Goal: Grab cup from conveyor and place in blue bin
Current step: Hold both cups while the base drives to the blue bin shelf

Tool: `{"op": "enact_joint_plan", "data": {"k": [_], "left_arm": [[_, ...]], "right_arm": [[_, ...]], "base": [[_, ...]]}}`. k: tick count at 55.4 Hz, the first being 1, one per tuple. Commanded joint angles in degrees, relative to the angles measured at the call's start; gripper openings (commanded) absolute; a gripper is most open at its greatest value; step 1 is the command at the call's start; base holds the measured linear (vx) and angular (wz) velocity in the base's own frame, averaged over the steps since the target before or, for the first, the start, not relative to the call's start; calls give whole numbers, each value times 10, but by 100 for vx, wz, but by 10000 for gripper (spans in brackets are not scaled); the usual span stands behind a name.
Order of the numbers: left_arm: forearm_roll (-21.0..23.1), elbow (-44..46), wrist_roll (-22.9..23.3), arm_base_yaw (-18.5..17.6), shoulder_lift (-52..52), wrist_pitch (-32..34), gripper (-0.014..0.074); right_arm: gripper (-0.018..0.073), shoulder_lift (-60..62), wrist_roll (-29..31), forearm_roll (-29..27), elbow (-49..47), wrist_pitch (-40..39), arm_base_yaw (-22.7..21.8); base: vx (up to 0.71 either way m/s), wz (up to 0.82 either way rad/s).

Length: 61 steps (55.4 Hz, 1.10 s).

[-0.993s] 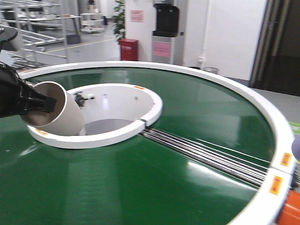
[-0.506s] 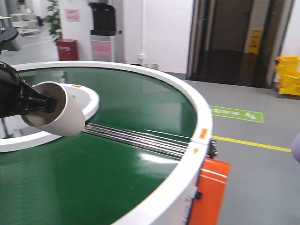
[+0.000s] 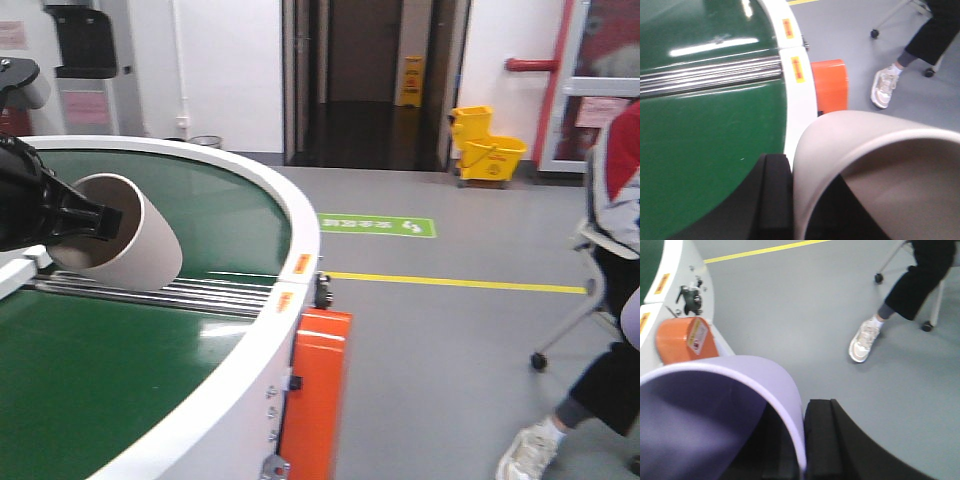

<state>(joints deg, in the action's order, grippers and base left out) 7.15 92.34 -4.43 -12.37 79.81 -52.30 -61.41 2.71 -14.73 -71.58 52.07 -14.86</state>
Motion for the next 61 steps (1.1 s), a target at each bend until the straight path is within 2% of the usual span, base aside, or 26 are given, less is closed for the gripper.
{"op": "enact_joint_plan", "data": {"k": [1,29,61], "left_arm": [[9,19,4,-2,-19,44,-6],[9,19,4,-2,-19,44,-6],[9,19,4,-2,-19,44,-6]], "right_arm": [[-9,9,4,-8,-18,-39,-3],[-9,9,4,-8,-18,-39,-3],[-9,9,4,-9,-18,-38,-3]], "base": [[-7,-39],[0,-46],[20,-53]]}}
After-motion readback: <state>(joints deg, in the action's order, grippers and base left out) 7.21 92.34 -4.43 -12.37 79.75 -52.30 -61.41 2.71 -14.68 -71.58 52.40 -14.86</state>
